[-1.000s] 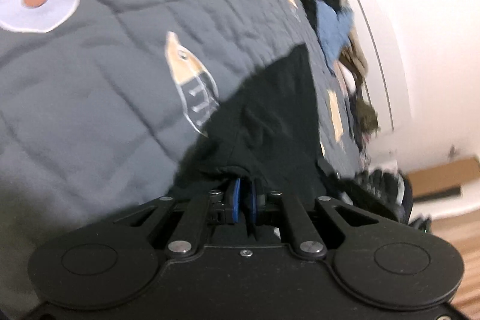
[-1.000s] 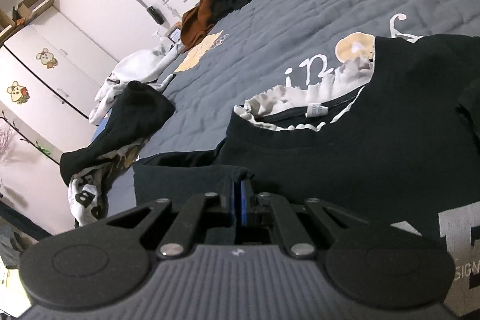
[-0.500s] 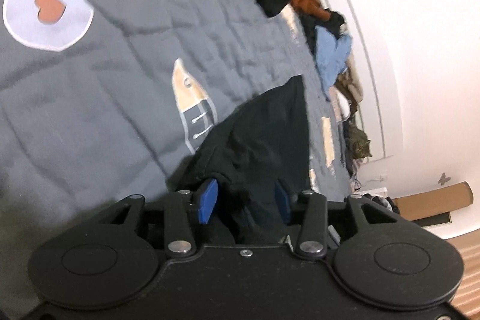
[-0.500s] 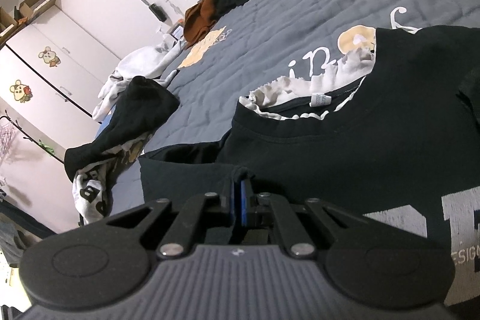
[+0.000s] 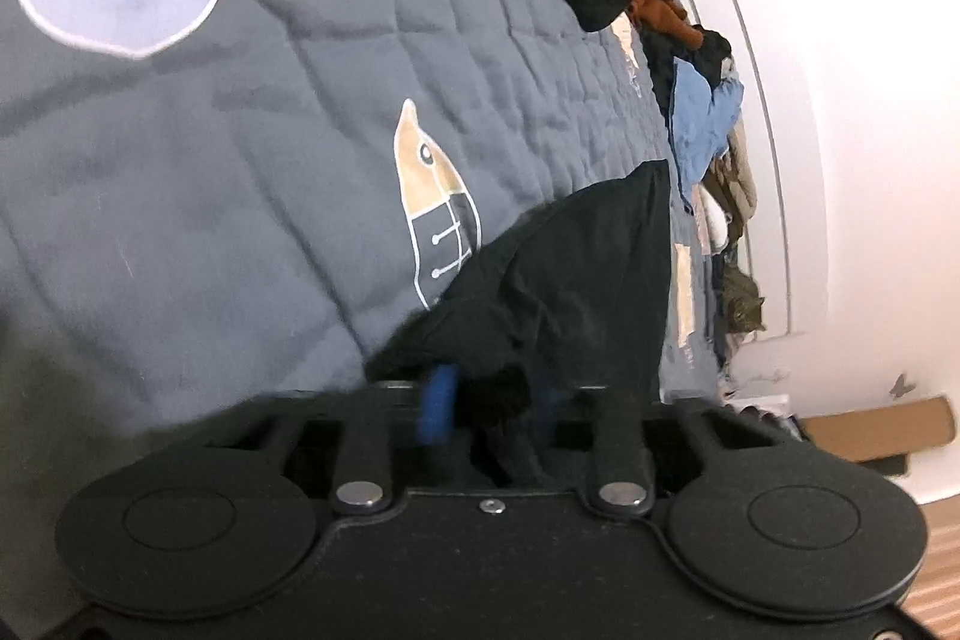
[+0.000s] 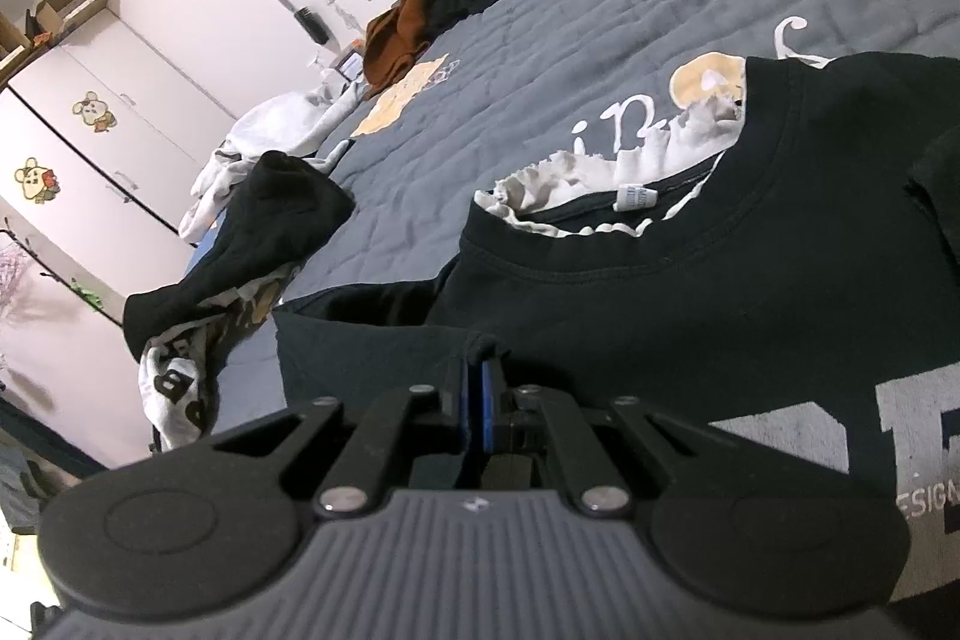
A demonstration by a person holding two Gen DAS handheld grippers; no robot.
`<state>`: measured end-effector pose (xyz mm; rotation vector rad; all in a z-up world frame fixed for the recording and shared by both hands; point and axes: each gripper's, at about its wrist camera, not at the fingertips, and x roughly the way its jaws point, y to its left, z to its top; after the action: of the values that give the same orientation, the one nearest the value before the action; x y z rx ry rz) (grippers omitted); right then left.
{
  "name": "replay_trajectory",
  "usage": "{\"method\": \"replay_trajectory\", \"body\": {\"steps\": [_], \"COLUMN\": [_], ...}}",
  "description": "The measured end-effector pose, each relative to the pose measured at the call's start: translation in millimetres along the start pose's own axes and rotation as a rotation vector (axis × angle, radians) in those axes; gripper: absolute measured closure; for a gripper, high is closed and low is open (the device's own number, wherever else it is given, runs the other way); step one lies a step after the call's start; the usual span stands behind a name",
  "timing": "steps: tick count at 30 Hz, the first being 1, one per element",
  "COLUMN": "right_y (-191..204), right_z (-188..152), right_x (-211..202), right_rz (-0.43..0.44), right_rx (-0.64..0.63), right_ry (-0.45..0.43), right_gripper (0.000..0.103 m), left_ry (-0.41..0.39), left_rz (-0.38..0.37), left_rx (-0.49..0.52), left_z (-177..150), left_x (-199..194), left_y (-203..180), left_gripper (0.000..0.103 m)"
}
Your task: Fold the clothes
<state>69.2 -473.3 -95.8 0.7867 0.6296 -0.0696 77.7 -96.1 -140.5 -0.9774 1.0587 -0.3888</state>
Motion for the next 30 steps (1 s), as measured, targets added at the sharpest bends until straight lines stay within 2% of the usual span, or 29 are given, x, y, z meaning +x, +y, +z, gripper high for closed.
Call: {"method": "replay_trajectory", "body": {"steps": [2,7,16,18,20,21,23,26,30], "right_y": [-0.7,-0.3,28.1,37.7,60.3,71.6,94.1,126.0,144.9], "right_z": [0.3,0.6,12.5,14.8,15.6,16.0,16.8,18.0,24.3], "right_x": [-0.2,1.2,-7.1,-7.3,-0.8,2.5,9.1,21.1,56.5], "right_rz": [-0.010,-0.043,-0.085,-0.088,-0.066,-0.055,-0.033,-0.006,-0.017], "right_rx": [0.002,-0.018,-0.239,-0.297,-0.396,-0.446,-0.544,-0.683,-0.721], "right_ry": [-0.002,0.020,0.100,0.111,0.100,0.094,0.083,0.070,0.104], "right_gripper": [0.099,0.099,0.094,0.086,0.056,0.051,0.046,0.044,0.044], "left_ry": [-0.010,-0.014,0.016,0.015,0.015,0.016,0.016,0.016,0.016], "left_rz": [0.013,0.021,0.069,0.072,0.076,0.077,0.080,0.085,0.093], "left_rx": [0.028,0.081,0.075,0.084,0.091,0.091,0.096,0.106,0.120], "left_z": [-2.1,-11.4,-7.2,-8.6,-9.1,-8.6,-8.2,-8.2,-8.1], "left_x": [-4.5,-16.5,-2.7,-2.5,-2.1,-1.8,-1.7,-1.6,-1.1], "left_y": [-2.8,-12.0,-3.7,-4.9,-5.2,-4.9,-5.1,-6.1,-7.9], "left_gripper": [0.099,0.100,0.099,0.099,0.099,0.099,0.099,0.099,0.099]}}
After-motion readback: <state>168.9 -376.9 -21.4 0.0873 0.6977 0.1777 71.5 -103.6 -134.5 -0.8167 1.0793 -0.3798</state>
